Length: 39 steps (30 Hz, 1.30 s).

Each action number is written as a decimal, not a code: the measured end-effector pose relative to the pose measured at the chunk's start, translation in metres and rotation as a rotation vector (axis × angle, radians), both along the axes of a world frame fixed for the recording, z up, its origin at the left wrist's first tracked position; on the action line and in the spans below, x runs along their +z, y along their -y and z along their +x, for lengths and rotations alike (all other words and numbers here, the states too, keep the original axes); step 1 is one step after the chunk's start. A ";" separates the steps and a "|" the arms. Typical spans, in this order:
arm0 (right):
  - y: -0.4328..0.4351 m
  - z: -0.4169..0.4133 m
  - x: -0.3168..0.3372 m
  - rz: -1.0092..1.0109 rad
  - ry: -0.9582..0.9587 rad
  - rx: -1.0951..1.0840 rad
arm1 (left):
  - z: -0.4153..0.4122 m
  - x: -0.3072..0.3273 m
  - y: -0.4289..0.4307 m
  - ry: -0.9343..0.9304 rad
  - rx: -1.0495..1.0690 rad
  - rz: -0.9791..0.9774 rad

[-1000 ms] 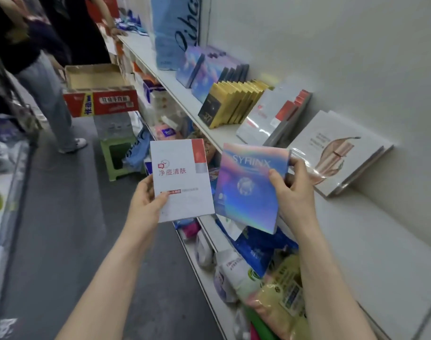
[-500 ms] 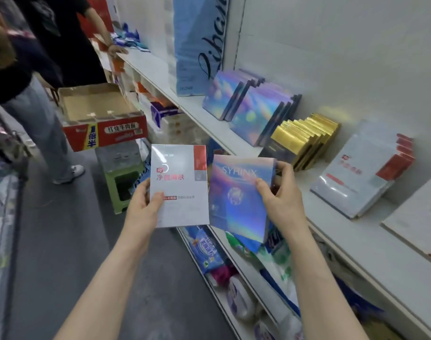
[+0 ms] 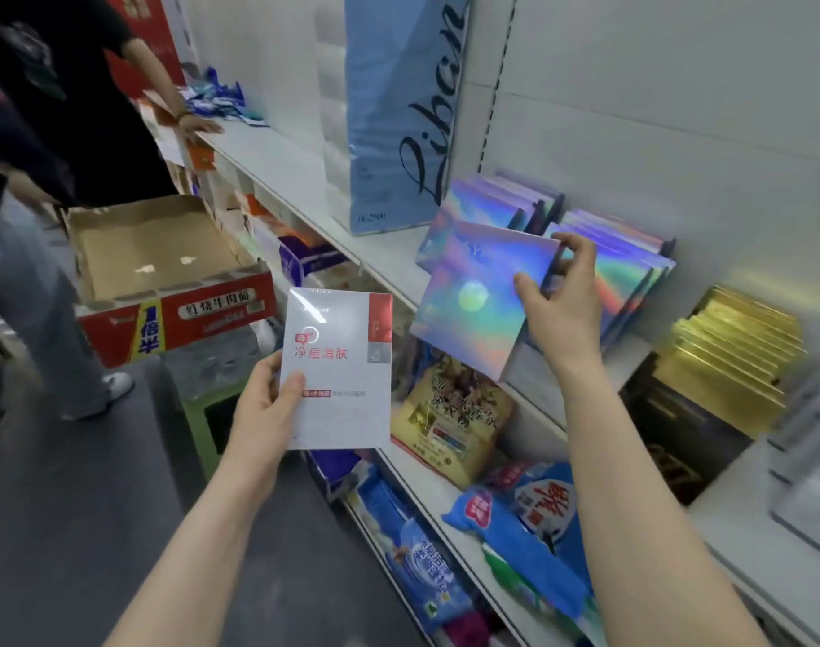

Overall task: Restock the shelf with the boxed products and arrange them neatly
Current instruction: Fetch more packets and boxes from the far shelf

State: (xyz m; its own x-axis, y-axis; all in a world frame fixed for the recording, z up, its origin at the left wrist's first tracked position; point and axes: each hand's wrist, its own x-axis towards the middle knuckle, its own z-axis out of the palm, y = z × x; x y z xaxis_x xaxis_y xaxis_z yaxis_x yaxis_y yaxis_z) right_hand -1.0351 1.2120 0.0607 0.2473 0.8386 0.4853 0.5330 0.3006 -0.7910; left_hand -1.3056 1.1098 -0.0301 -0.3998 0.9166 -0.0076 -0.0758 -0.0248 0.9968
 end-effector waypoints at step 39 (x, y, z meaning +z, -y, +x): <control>0.085 -0.015 -0.021 -0.309 -0.240 -0.376 | 0.071 0.012 -0.142 -0.131 -1.168 0.112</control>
State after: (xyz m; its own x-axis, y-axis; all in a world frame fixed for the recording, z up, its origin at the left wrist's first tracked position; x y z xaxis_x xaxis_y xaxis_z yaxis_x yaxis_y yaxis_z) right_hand -1.0502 1.1269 0.0401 0.6317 0.7653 0.1232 0.3524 -0.1420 -0.9250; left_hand -1.2342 1.2522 -0.0177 0.6899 0.7200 0.0748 -0.0079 -0.0958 0.9954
